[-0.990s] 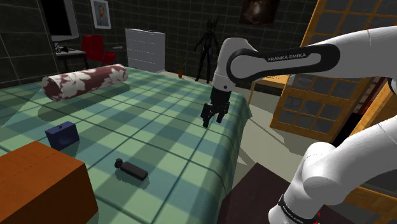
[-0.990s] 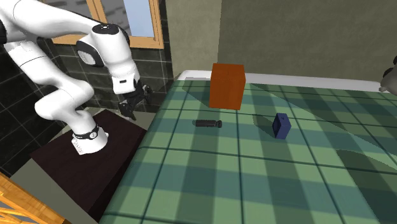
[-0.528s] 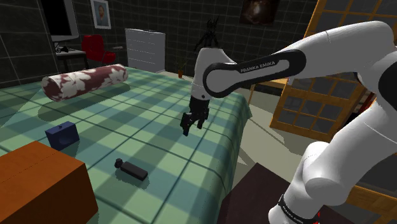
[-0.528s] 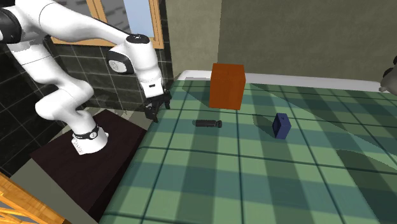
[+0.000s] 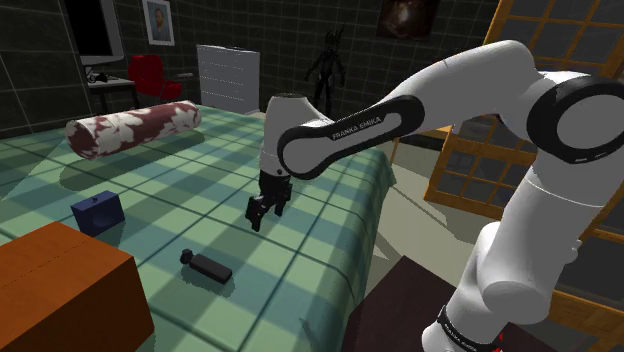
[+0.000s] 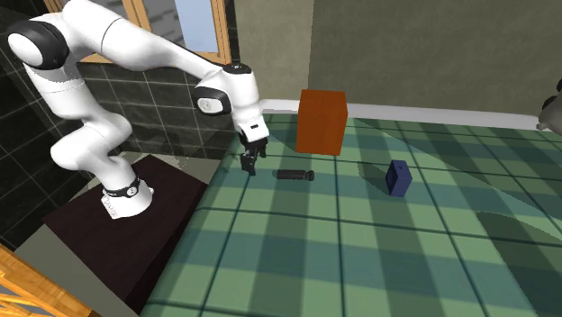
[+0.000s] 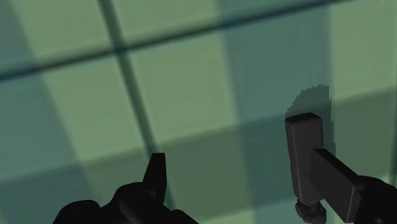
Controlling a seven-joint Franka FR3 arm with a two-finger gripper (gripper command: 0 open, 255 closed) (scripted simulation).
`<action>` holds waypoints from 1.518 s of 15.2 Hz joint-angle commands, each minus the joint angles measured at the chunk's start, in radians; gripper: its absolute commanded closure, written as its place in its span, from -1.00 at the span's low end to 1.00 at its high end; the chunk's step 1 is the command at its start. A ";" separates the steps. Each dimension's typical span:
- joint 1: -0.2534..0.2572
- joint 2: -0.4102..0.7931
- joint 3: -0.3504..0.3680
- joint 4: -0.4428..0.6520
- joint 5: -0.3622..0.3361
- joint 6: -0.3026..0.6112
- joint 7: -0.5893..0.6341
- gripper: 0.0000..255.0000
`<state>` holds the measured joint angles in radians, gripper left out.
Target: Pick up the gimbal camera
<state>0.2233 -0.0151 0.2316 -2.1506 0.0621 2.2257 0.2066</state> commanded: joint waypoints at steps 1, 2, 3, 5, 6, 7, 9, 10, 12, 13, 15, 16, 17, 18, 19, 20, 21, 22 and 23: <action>0.017 0.073 0.018 0.052 -0.032 0.025 0.021 -1.00; 0.026 0.108 0.024 0.079 -0.049 0.035 0.029 -1.00; 0.035 0.142 0.030 0.107 -0.067 0.043 0.038 -1.00; 0.056 0.212 0.038 0.165 -0.104 0.056 0.054 -1.00; 0.068 0.247 0.040 0.195 -0.122 0.061 0.062 -1.00; 0.080 0.282 0.042 0.227 -0.141 0.064 0.070 -1.00; 0.107 0.352 0.044 0.294 -0.177 0.068 0.084 -1.00; 0.121 0.387 0.044 0.329 -0.195 0.068 0.090 -1.00; 0.151 0.458 0.042 0.403 -0.228 0.065 0.099 -1.00; 0.155 0.466 0.041 0.412 -0.231 0.064 0.099 -1.00; 0.157 0.479 0.038 0.404 -0.237 0.085 0.103 -1.00; 0.158 0.486 0.036 0.400 -0.239 0.096 0.105 -1.00; 0.160 0.494 0.034 0.397 -0.242 0.106 0.107 -1.00; 0.161 0.501 0.033 0.394 -0.245 0.116 0.109 -1.00; 0.162 0.508 0.031 0.391 -0.248 0.127 0.111 -1.00; 0.164 0.520 0.028 0.387 -0.253 0.142 0.114 -1.00; 0.164 0.520 0.028 0.386 -0.253 0.143 0.114 -1.00; 0.164 0.520 0.028 0.387 -0.253 0.142 0.114 -1.00; 0.163 0.519 0.028 0.386 -0.252 0.142 0.113 1.00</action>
<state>0.3858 0.5029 0.2598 -1.7652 -0.1894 2.3667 0.3191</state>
